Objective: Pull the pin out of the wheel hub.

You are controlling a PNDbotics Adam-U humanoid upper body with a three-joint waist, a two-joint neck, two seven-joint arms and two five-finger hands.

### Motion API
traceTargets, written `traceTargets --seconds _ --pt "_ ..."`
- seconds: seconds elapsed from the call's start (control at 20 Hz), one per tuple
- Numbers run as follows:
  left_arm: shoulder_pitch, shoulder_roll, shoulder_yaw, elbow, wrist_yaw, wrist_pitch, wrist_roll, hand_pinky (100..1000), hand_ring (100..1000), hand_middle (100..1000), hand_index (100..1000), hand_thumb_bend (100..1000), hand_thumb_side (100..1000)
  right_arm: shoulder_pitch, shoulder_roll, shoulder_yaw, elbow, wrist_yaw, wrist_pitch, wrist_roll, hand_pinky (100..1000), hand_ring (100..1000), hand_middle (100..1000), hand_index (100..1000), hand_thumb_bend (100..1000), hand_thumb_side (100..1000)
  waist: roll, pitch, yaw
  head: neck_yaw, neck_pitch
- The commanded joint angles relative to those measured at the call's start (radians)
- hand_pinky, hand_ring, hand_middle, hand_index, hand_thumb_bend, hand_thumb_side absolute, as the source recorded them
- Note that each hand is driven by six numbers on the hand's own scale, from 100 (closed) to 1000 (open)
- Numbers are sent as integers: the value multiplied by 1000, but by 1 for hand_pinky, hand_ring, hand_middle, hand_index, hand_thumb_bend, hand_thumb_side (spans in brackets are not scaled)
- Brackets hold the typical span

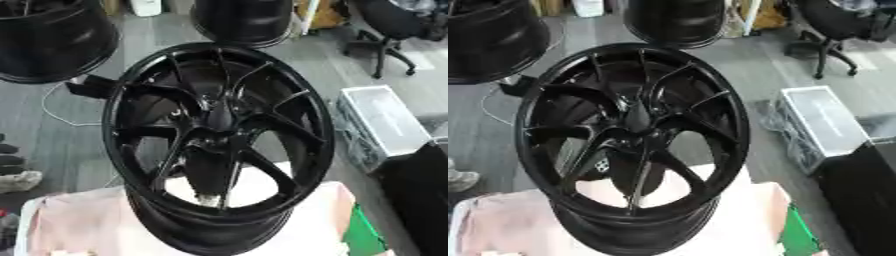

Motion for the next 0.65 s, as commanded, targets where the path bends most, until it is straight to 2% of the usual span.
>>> traceTargets --seconds 0.05,0.25,0.4,0.5,0.6,0.65 --pt "-18 1 3 -22 7 -2 2 731 692 675 839 140 1000 47 44 -71 76 -2 50 -54 396 442 780 850 152 471 4 -3 11 -14 -27" --pt "-21 -5 -13 -20 7 -4 -14 731 692 676 839 140 1000 155 153 0 184 -60 117 -121 403 442 881 913 235 561 10 0 39 -39 -24" --pt "-17 -7 -27 -17 7 -5 -30 732 693 677 840 140 1000 237 235 18 266 -110 167 -171 404 439 896 924 272 606 10 -6 60 -64 -14" --pt "-12 -7 -34 -14 6 -6 -39 732 693 677 840 139 1000 292 280 20 320 -143 201 -205 400 433 894 922 277 614 9 -14 75 -82 -6" --pt "-8 -8 -41 -12 7 -8 -46 732 693 678 840 139 1000 331 296 30 375 -177 219 -239 400 431 891 919 274 618 10 -21 90 -97 1" --pt "-7 -9 -42 -11 7 -8 -49 733 694 678 840 143 1000 334 302 39 402 -194 212 -255 399 430 888 918 275 564 11 -23 93 -100 3"
